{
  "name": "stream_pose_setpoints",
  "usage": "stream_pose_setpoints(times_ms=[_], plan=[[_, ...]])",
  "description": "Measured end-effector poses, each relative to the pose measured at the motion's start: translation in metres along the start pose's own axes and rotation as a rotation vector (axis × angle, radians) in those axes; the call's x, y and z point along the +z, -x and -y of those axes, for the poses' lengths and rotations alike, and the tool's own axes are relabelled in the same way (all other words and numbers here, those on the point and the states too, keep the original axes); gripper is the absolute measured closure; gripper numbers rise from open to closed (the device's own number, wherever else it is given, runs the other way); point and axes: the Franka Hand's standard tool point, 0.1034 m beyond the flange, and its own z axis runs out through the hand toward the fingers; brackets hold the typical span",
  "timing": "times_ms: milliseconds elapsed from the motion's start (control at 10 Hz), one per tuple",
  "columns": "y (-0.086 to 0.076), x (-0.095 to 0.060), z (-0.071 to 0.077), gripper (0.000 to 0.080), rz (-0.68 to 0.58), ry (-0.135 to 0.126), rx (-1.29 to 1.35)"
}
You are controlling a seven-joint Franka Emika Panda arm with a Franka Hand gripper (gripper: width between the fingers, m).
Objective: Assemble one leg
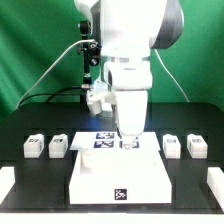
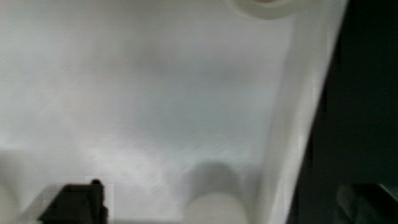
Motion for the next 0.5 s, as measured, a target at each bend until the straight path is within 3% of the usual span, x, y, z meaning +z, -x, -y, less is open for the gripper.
stream_pose_setpoints(times_ms=[100,300,500], plan=[[-0.001,0.012,0.013,0.015,-0.006,-0.021,0.007],[0.0,0.023,0.015,0.015,-0.011,-0.037,0.021],[0.0,0.022,0.015,0.0402,-0.011,-0.036,0.021]])
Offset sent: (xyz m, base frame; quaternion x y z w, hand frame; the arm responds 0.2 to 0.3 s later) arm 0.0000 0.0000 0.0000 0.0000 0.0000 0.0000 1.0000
